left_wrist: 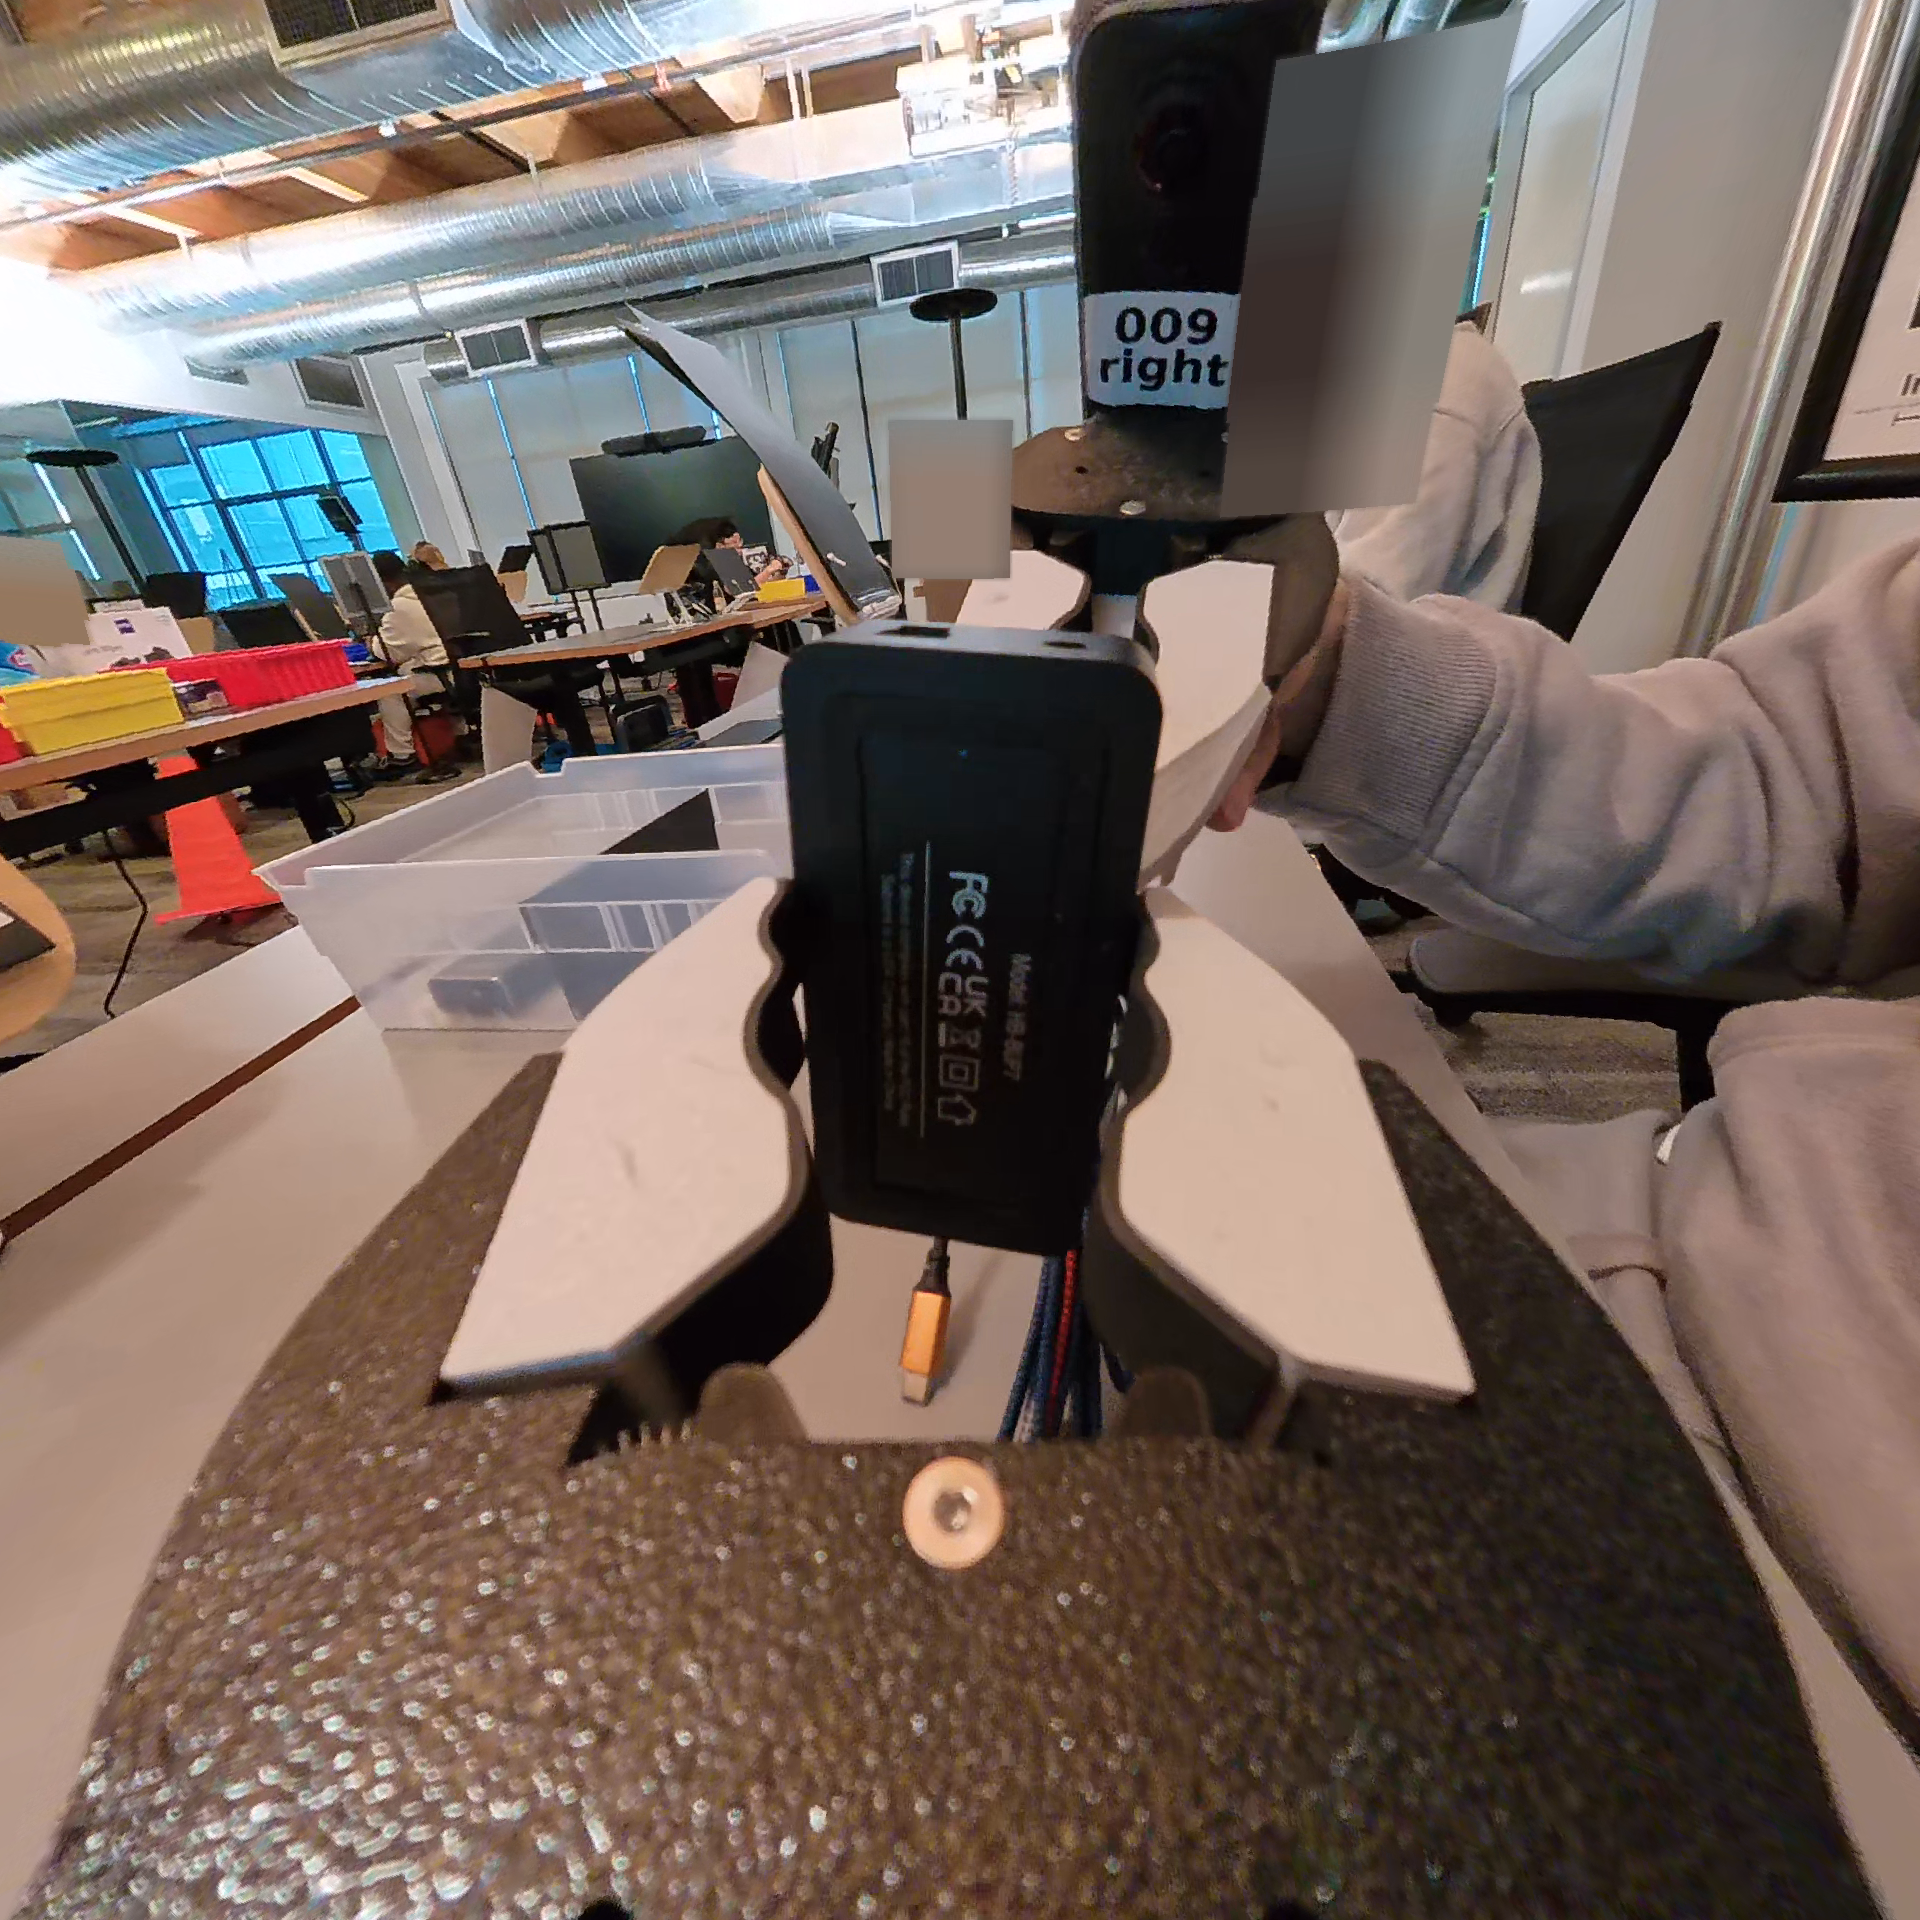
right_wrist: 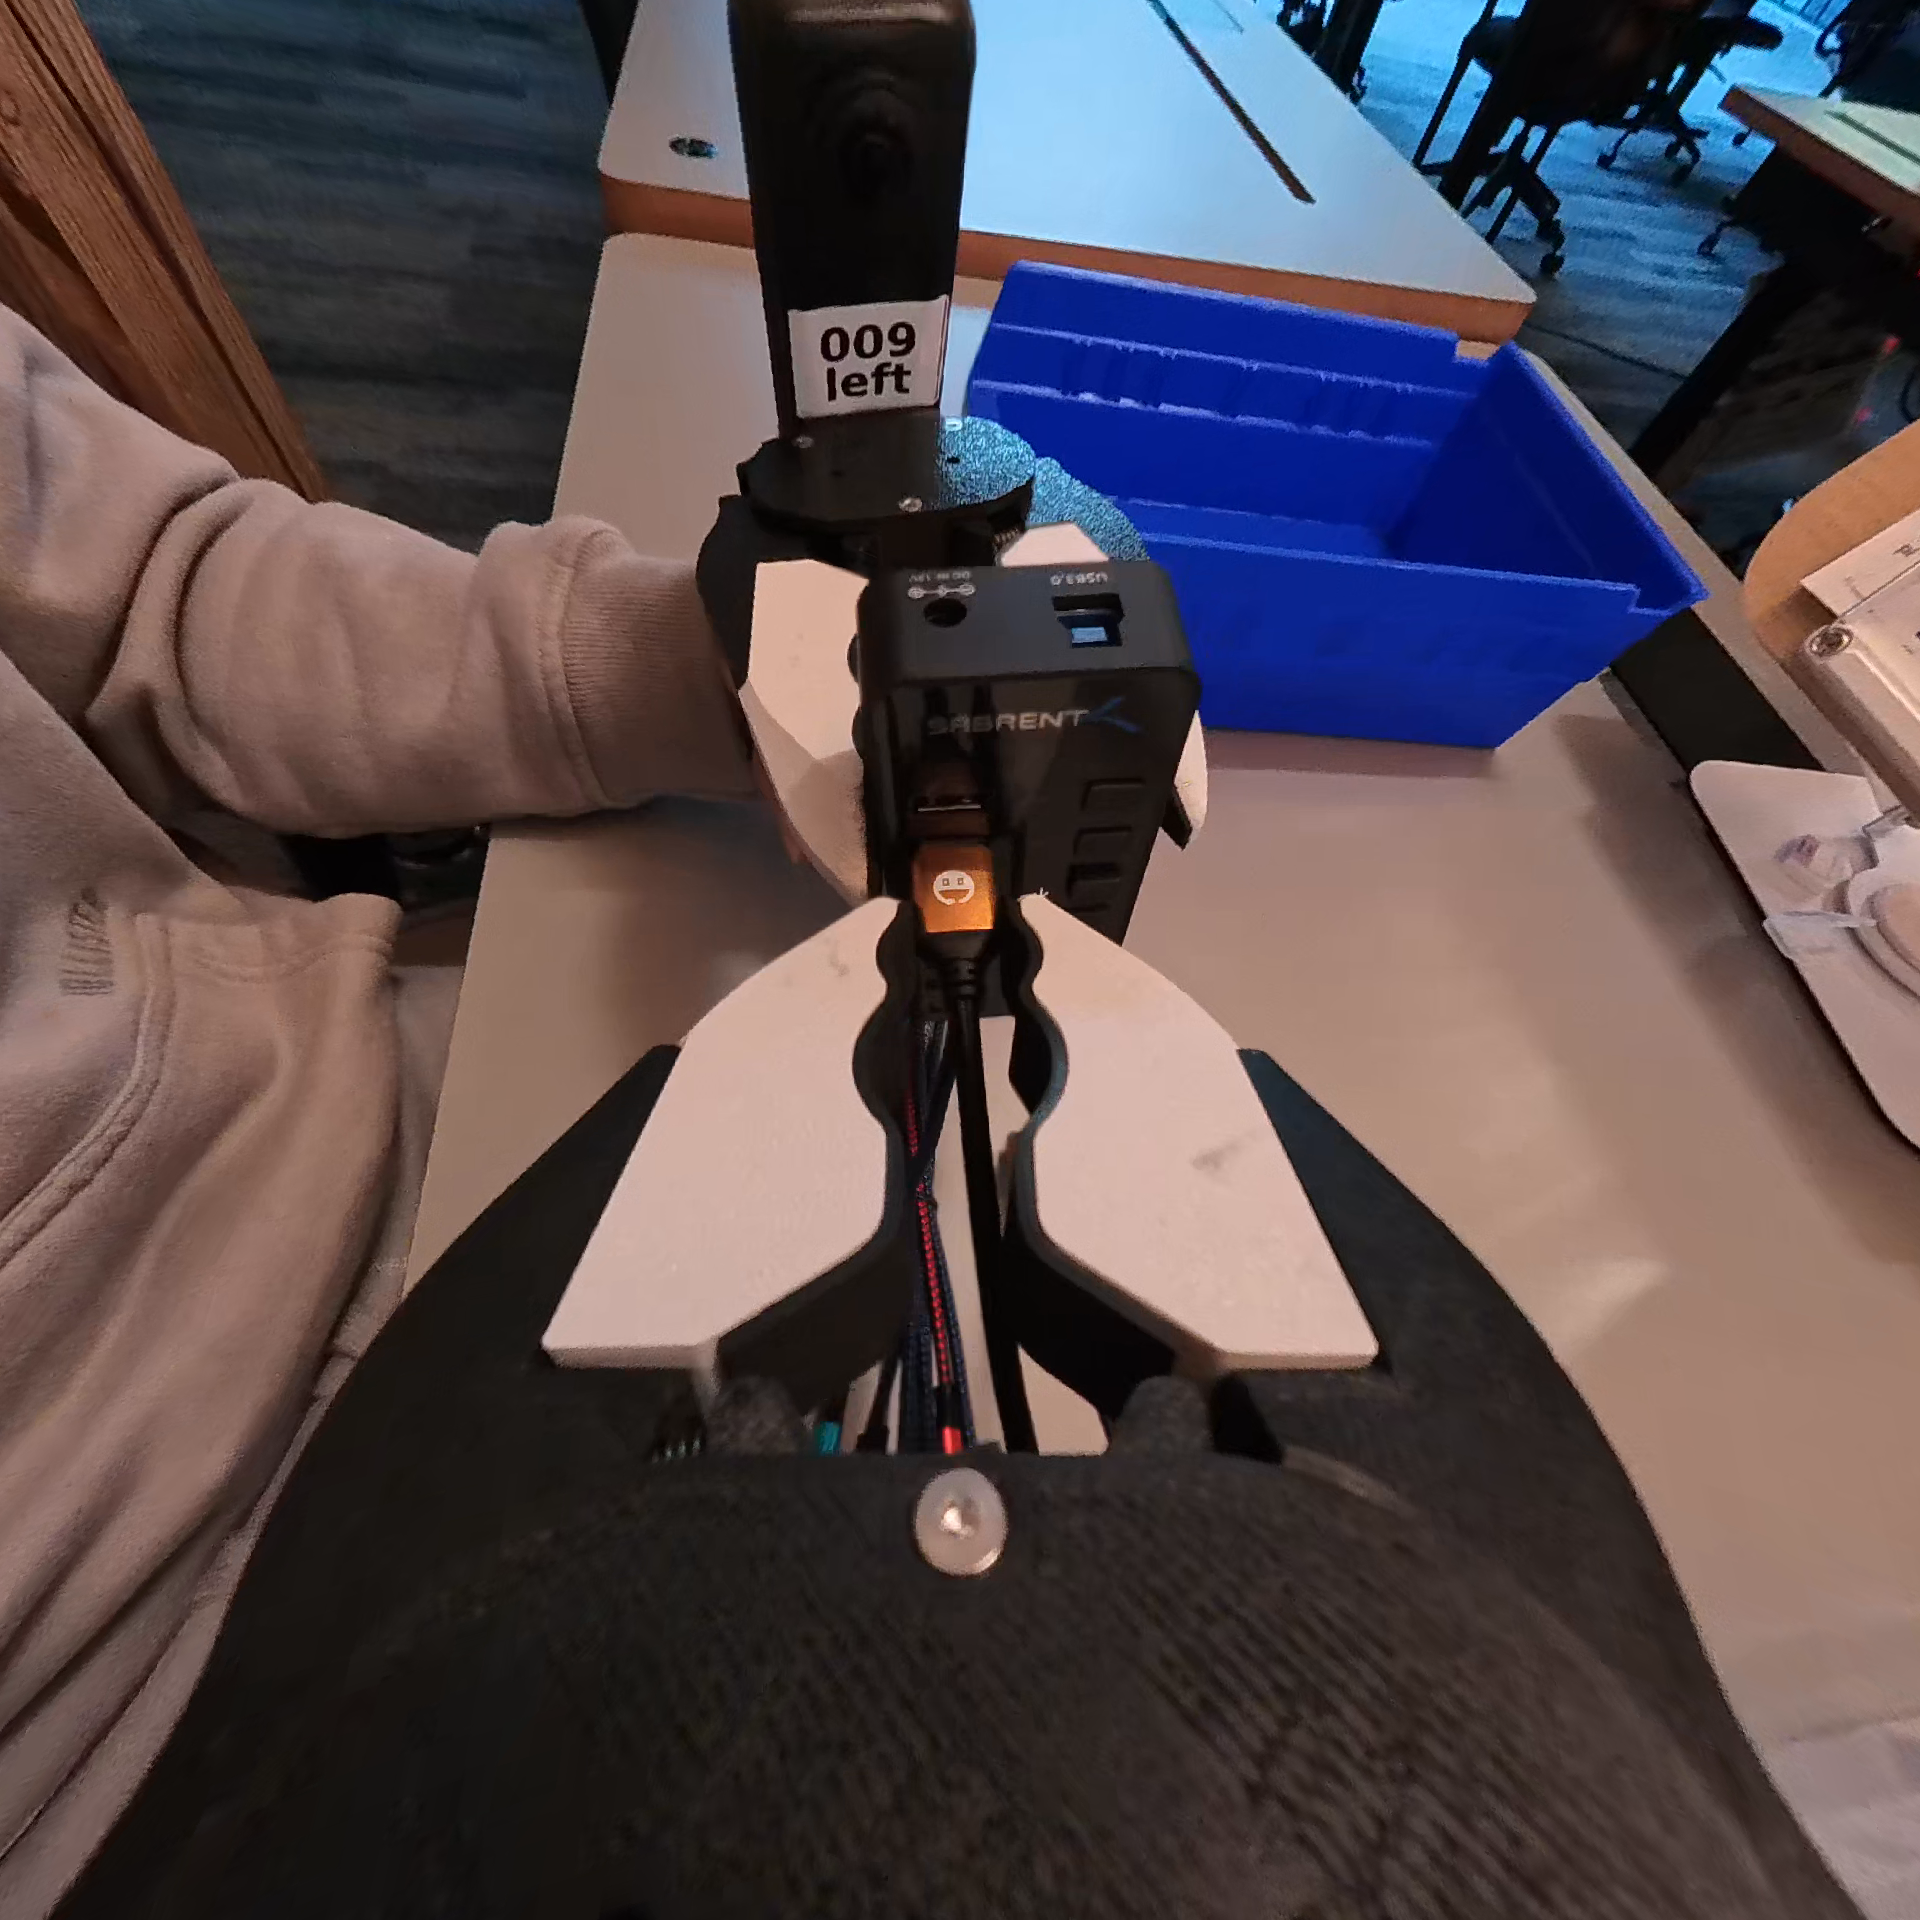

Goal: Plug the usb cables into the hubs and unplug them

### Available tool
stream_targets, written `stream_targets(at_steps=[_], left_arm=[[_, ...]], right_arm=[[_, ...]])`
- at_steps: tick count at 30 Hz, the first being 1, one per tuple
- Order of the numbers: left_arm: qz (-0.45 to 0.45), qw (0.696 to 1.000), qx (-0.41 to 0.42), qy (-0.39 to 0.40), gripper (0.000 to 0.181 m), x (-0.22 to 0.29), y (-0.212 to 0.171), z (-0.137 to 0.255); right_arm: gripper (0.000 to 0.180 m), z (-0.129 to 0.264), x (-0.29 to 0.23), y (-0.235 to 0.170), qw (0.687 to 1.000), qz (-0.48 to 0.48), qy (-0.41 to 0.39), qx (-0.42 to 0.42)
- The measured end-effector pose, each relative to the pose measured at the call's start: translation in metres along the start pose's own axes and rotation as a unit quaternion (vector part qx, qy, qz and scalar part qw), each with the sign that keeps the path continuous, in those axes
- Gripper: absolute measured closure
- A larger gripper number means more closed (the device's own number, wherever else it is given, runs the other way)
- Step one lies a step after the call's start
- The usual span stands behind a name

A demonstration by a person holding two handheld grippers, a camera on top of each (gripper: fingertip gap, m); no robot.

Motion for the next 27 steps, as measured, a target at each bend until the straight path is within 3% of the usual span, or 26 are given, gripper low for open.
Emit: stream_targets(at_steps=[1,7,13,27], left_arm=[[-0.002,1.0,-0.002,-0.001,0.122,0.001,-0.001,0.0],[-0.009,1.0,-0.017,0.0,0.121,0.003,-0.006,-0.005],[-0.006,1.0,0.005,-0.003,0.122,0.005,0.0,-0.005],[0.044,0.996,0.078,-0.018,0.121,0.002,0.018,0.004]], right_arm=[[0.164,0.0,0.0,-0.001,1.0,0.003,-0.002,-0.012],[0.164,0.004,0.0,-0.012,0.997,0.008,0.001,-0.079],[0.163,0.009,-0.003,-0.004,0.998,-0.024,0.009,-0.055],[0.163,0.003,-0.006,0.014,0.992,-0.059,-0.001,0.111]])
Point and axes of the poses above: each gripper's, where its closed fingertips meet, z back along the fingers, y out of its top, x = y × z across the jaws, the point moved 2 cm from there along z, back along the fingers, and after that the axes turned 11 degrees about y, right-handed, at the moved point
